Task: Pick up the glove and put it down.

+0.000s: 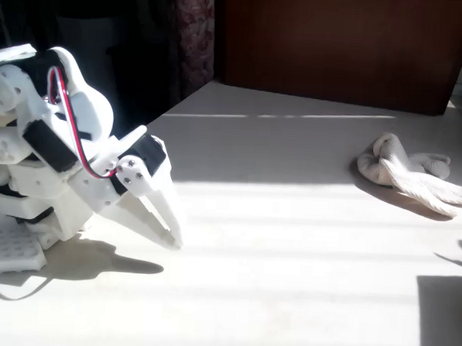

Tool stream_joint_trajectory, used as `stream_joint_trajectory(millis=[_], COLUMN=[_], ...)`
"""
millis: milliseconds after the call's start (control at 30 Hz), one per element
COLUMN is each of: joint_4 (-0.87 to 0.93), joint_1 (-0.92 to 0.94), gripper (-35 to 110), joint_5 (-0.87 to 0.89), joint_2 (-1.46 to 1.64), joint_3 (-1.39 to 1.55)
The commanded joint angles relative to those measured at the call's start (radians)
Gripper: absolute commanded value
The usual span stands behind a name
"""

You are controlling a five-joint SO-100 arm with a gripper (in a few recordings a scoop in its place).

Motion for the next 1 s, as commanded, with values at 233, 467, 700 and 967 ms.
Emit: stream_joint_trajectory(millis=[233,467,700,967], joint_4=[-0.023,-0.038,-0.100,-0.103], joint_1=[0.003,-0.009,-0.084,-0.282], gripper=[1,1,1,1], joint_5=[0.006,-0.005,0.006,0.008], joint_2=[-0.153,-0.580,-0.971,-1.373], joint_3=[-0.250,-0.663,-1.074,-1.450])
